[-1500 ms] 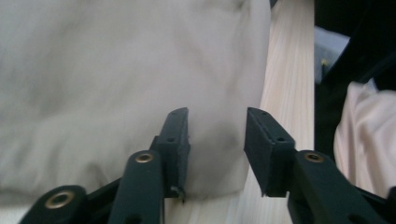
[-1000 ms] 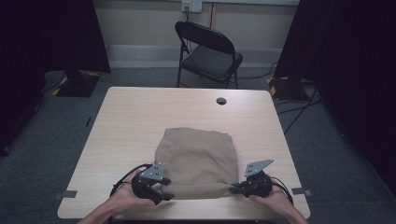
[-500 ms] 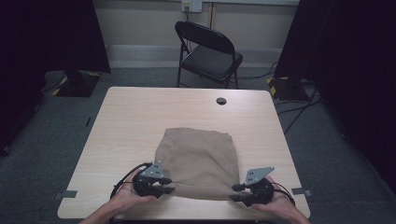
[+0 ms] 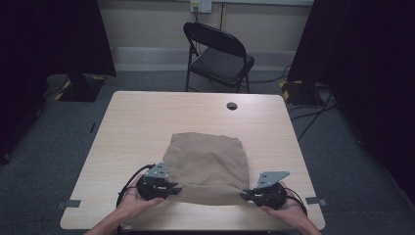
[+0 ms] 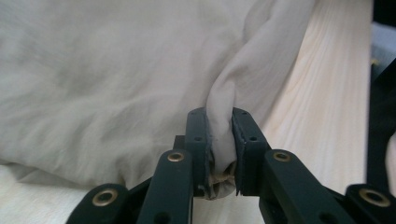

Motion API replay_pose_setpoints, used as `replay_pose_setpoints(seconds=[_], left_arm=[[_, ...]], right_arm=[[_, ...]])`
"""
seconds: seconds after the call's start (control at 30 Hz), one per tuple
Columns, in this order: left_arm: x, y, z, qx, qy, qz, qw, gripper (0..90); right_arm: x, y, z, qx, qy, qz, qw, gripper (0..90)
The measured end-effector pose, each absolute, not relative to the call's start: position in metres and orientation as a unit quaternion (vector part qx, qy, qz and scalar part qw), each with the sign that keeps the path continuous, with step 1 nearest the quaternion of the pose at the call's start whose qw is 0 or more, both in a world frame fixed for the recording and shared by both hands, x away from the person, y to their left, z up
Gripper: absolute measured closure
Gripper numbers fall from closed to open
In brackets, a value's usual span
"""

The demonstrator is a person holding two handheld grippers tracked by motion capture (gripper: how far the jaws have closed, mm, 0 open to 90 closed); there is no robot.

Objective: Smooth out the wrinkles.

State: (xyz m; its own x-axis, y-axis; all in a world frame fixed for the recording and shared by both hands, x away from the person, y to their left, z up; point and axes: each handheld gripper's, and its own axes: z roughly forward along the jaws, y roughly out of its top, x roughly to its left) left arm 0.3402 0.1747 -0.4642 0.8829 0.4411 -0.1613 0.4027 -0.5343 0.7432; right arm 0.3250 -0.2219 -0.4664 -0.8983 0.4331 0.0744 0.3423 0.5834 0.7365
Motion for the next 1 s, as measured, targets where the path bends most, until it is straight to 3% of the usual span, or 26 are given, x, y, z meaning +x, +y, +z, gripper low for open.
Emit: replay_pose_setpoints(seconds=[0.2, 1.0], left_arm=[[0.341, 0.186, -0.445, 0.846, 0.254, 0.022, 0.469, 78.6], [0.318, 0.209, -0.359, 0.796, 0.234, 0.061, 0.555, 78.6]], right_arm=[[0.321, -0.225, -0.449, 0.230, 0.864, 0.442, 0.076, 84.2], [0.309, -0.214, -0.366, 0.218, 0.808, 0.528, 0.145, 84.5]])
